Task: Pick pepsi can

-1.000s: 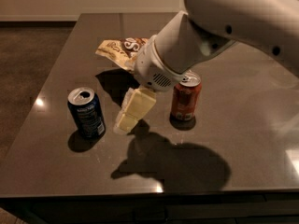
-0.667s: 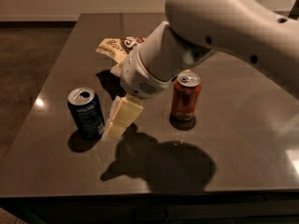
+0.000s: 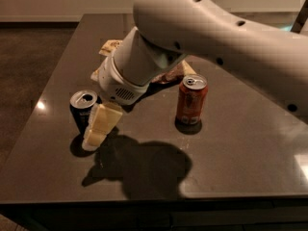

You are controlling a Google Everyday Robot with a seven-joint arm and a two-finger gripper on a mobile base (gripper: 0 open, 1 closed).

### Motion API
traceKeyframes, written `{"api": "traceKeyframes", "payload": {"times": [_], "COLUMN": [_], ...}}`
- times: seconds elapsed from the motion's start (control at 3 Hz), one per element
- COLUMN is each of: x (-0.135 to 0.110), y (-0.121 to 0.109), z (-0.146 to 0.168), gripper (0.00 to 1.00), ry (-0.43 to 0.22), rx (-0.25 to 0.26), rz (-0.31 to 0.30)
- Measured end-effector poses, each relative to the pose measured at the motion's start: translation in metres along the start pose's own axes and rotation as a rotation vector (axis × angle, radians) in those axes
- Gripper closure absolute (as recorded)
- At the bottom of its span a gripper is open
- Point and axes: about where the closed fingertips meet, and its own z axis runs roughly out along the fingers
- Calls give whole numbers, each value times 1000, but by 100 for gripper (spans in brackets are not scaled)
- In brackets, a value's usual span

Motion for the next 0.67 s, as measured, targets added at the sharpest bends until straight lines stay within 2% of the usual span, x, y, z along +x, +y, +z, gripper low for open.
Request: {"api": "traceKeyframes", "payload": {"times": [0.33, 0.67], "x": [-7, -6], "y": [-2, -5], "z": [13, 16], "gripper": [18, 41], "ry": [15, 28], "rx": [-18, -24], "rz": [-4, 3]}}
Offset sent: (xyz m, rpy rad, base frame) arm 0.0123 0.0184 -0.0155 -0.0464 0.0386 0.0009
